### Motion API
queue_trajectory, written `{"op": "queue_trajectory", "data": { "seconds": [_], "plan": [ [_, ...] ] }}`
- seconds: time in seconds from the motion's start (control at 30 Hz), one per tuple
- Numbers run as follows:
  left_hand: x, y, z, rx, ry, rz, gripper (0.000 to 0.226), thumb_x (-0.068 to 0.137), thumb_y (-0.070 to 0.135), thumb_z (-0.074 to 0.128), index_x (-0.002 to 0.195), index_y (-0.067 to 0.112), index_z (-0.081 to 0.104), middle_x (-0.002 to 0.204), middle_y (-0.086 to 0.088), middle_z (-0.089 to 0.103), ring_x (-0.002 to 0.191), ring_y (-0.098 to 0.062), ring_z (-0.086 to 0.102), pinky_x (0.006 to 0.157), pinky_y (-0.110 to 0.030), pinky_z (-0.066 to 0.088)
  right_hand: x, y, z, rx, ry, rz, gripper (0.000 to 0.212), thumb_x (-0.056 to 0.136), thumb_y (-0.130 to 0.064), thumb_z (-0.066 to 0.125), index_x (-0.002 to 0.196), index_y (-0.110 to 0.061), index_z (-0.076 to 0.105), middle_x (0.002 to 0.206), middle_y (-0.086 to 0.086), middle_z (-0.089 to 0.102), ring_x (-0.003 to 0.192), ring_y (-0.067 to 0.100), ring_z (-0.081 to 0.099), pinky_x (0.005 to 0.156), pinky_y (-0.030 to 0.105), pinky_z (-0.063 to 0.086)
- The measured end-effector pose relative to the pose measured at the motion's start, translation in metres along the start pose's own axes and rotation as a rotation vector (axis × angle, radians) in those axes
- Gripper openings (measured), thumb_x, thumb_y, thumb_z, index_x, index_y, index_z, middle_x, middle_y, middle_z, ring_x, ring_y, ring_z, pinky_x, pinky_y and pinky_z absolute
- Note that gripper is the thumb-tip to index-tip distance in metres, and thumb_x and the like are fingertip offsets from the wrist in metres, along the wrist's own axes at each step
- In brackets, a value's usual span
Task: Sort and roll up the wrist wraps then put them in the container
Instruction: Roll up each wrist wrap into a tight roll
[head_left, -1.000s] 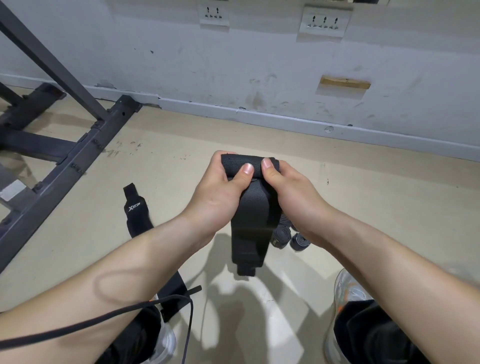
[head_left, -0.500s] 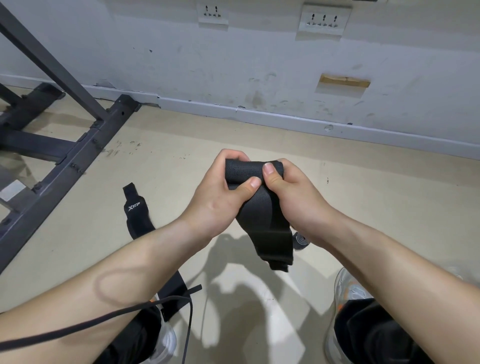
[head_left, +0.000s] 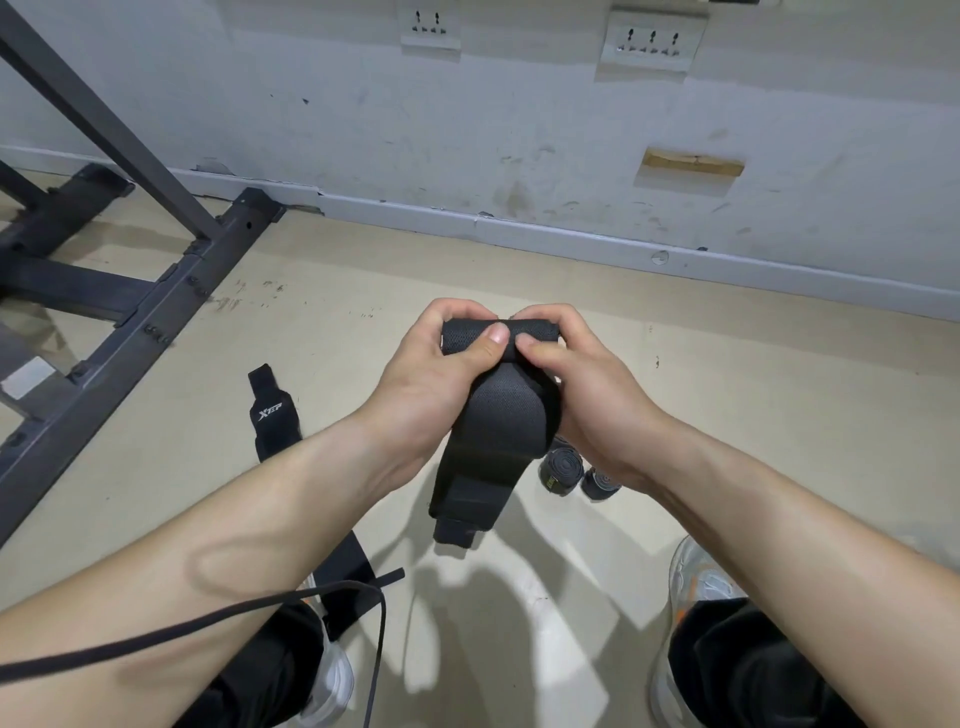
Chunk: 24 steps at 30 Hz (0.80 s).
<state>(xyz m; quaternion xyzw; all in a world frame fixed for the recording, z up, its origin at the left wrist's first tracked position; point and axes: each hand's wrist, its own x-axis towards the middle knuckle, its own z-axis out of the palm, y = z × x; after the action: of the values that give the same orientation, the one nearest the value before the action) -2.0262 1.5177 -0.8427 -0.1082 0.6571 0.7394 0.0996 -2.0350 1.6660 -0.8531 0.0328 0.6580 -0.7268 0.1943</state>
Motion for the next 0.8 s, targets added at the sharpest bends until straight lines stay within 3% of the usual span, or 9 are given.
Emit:
{"op": "queue_trajectory", "data": {
  "seconds": [0.1, 0.17, 0.23, 0.3, 0.43, 0.5, 0.57, 0.67, 0.8],
  "plan": [
    [-0.001, 0.000, -0.003, 0.034, -0.063, 0.041, 0.014, 0.099, 0.013, 0.064, 0.105, 0.025, 0.061, 0.085, -0.002, 0.066, 0.081, -0.022, 0.063, 0.077, -0.036, 0.051, 0.004, 0.001, -0.001, -0.016, 0.014, 0.084, 0.039, 0.095, -0.053, 0.058, 0.117, -0.021, 0.057, 0.106, 0.001, 0.072, 0.107, 0.028, 0.072, 0.103, 0.059, 0.051],
    [-0.002, -0.002, -0.002, 0.072, -0.090, 0.058, 0.017, 0.100, 0.011, 0.062, 0.108, 0.025, 0.058, 0.078, 0.000, 0.064, 0.075, -0.020, 0.062, 0.070, -0.032, 0.051, 0.006, 0.003, 0.000, -0.059, 0.035, 0.111, 0.073, 0.075, -0.077, 0.056, 0.123, -0.023, 0.058, 0.117, 0.004, 0.073, 0.110, 0.027, 0.072, 0.104, 0.055, 0.051],
    [-0.002, -0.004, -0.001, 0.141, -0.107, 0.095, 0.020, 0.102, 0.010, 0.059, 0.109, 0.027, 0.052, 0.072, 0.005, 0.062, 0.069, -0.016, 0.059, 0.063, -0.027, 0.050, 0.008, 0.006, 0.000, -0.077, 0.045, 0.113, 0.086, 0.066, -0.085, 0.052, 0.123, -0.022, 0.062, 0.119, 0.006, 0.073, 0.110, 0.027, 0.072, 0.104, 0.053, 0.050],
    [-0.002, -0.006, -0.001, 0.238, -0.118, 0.142, 0.024, 0.103, 0.010, 0.056, 0.107, 0.031, 0.045, 0.070, 0.009, 0.061, 0.067, -0.014, 0.056, 0.062, -0.024, 0.048, 0.006, 0.004, 0.000, -0.087, 0.059, 0.117, 0.073, 0.075, -0.080, 0.051, 0.118, -0.022, 0.062, 0.117, 0.008, 0.073, 0.107, 0.028, 0.073, 0.102, 0.053, 0.053],
    [-0.002, -0.010, -0.001, 0.378, -0.099, 0.173, 0.027, 0.103, 0.016, 0.058, 0.108, 0.037, 0.041, 0.079, 0.006, 0.062, 0.072, -0.013, 0.058, 0.070, -0.030, 0.049, 0.006, 0.006, -0.004, -0.094, 0.086, 0.057, 0.035, 0.103, -0.052, 0.049, 0.111, -0.020, 0.057, 0.114, 0.012, 0.072, 0.106, 0.032, 0.072, 0.099, 0.058, 0.054],
    [-0.001, -0.008, 0.003, 0.224, -0.087, 0.069, 0.034, 0.099, 0.018, 0.066, 0.116, 0.032, 0.040, 0.079, 0.008, 0.067, 0.075, -0.012, 0.064, 0.075, -0.029, 0.052, 0.004, 0.005, -0.002, -0.106, 0.104, 0.022, 0.028, 0.100, -0.049, 0.052, 0.108, -0.023, 0.058, 0.110, 0.009, 0.071, 0.107, 0.034, 0.071, 0.099, 0.060, 0.053],
    [0.003, -0.004, 0.005, 0.082, -0.052, -0.067, 0.052, 0.085, 0.035, 0.074, 0.125, 0.025, 0.043, 0.094, 0.002, 0.072, 0.086, -0.016, 0.070, 0.088, -0.038, 0.056, 0.004, 0.005, -0.003, -0.168, 0.121, -0.014, 0.021, 0.097, -0.049, 0.052, 0.103, -0.030, 0.058, 0.104, 0.003, 0.070, 0.105, 0.031, 0.070, 0.098, 0.059, 0.053],
    [0.004, 0.002, 0.004, 0.014, -0.120, -0.218, 0.066, 0.088, 0.062, 0.060, 0.133, 0.013, 0.057, 0.123, -0.012, 0.072, 0.111, -0.025, 0.072, 0.103, -0.047, 0.054, 0.003, 0.008, -0.004, -0.250, 0.125, -0.082, 0.011, 0.106, -0.038, 0.050, 0.103, -0.030, 0.057, 0.101, -0.001, 0.068, 0.098, 0.023, 0.068, 0.095, 0.051, 0.056],
    [0.002, -0.003, 0.003, -0.109, -0.101, -0.273, 0.054, 0.103, 0.051, 0.049, 0.124, 0.006, 0.068, 0.121, -0.017, 0.073, 0.111, -0.029, 0.072, 0.102, -0.043, 0.054, 0.002, 0.010, -0.003, -0.269, 0.137, -0.139, 0.007, 0.107, -0.029, 0.050, 0.104, -0.030, 0.057, 0.103, 0.000, 0.067, 0.094, 0.019, 0.064, 0.091, 0.045, 0.053]
  ]
}}
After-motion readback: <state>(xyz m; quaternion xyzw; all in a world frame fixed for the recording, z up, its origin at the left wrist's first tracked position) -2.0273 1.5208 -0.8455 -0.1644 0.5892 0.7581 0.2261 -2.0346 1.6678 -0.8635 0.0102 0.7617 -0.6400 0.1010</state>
